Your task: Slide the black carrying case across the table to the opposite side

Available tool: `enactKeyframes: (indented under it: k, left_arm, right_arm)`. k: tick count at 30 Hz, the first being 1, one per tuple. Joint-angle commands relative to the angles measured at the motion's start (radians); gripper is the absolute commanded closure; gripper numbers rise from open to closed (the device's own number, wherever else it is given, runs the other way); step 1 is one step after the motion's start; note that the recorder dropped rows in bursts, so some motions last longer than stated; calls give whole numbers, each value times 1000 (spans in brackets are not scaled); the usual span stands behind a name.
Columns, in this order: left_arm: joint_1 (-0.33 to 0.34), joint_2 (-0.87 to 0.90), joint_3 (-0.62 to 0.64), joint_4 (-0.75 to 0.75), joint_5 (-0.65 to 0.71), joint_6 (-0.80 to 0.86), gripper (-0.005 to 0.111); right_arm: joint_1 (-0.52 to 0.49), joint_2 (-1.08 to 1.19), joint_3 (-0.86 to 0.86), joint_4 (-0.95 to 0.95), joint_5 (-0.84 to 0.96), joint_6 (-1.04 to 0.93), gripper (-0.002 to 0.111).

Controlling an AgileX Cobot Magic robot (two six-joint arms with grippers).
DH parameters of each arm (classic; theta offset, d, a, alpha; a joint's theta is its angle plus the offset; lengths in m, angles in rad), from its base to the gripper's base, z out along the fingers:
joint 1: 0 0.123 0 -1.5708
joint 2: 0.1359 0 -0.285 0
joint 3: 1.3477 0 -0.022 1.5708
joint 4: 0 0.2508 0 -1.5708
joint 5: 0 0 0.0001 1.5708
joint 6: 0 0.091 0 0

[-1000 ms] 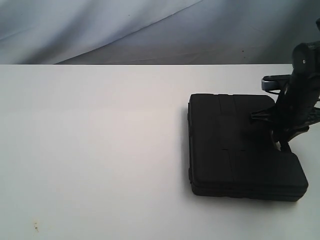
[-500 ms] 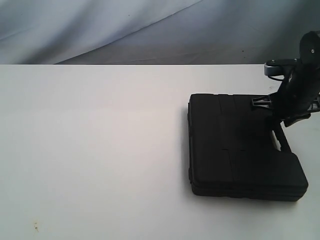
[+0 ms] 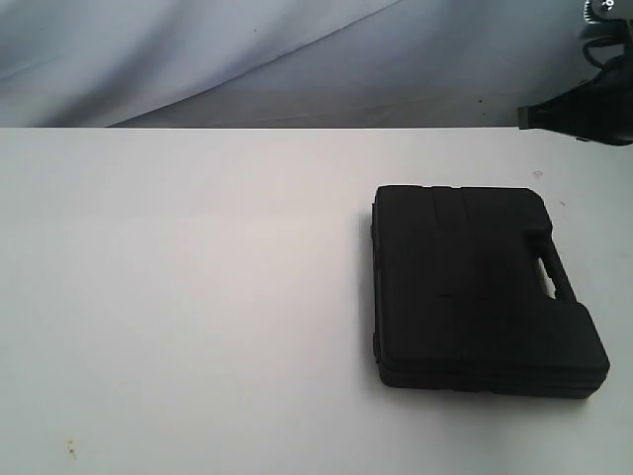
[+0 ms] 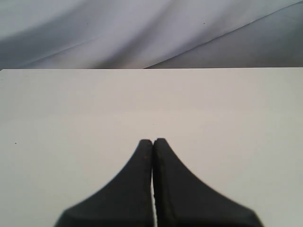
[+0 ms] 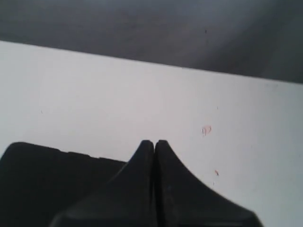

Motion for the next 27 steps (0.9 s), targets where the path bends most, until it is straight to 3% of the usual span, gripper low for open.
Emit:
enactKeyframes:
  k: [1,9,19,27]
  left_arm:
    - [2,-4,5,0,-3,-5,107]
    - [2,-4,5,0,-3,-5,107]
    - [2,-4,5,0,-3,-1,107]
    - [2,-4,5,0,-3,-4,107]
  right_arm:
    - [-7,-125,113,-17,-195,-7,108]
    - [-7,-362,195,-14,-245,-40,108]
    - [-7,-671,197,-14,-59,-129,108]
    - [-7,-894,286,-60,-34,-149,108]
